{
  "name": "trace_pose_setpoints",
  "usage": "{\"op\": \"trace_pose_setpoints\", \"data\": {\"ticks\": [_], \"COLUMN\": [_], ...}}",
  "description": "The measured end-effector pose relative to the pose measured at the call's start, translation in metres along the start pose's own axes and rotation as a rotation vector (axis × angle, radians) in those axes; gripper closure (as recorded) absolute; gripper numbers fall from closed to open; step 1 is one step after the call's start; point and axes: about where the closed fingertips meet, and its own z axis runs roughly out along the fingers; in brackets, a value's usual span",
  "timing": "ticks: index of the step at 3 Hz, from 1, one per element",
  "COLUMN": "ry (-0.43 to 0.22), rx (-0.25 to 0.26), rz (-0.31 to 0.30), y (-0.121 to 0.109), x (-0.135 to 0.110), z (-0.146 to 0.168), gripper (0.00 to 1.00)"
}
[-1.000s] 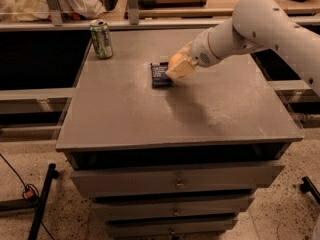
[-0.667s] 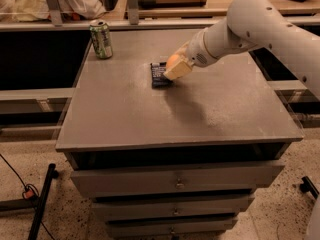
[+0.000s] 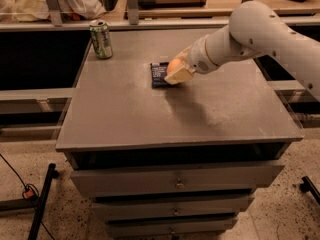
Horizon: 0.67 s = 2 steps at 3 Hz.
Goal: Move orange near rxbar blueberry
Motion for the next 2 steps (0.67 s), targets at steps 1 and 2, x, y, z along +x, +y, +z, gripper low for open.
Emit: {"op": "trace_pose_setpoints", "data": {"ticks": [1, 2], "ry": [0.001, 0.000], "rx": [-0.005, -0.001], "rz": [-0.001, -0.006], "y": [0.0016, 0.0000], "x": [-0.0001, -0.0009], "z": [0.0026, -0.0021], "gripper": [0.00, 0.00]}}
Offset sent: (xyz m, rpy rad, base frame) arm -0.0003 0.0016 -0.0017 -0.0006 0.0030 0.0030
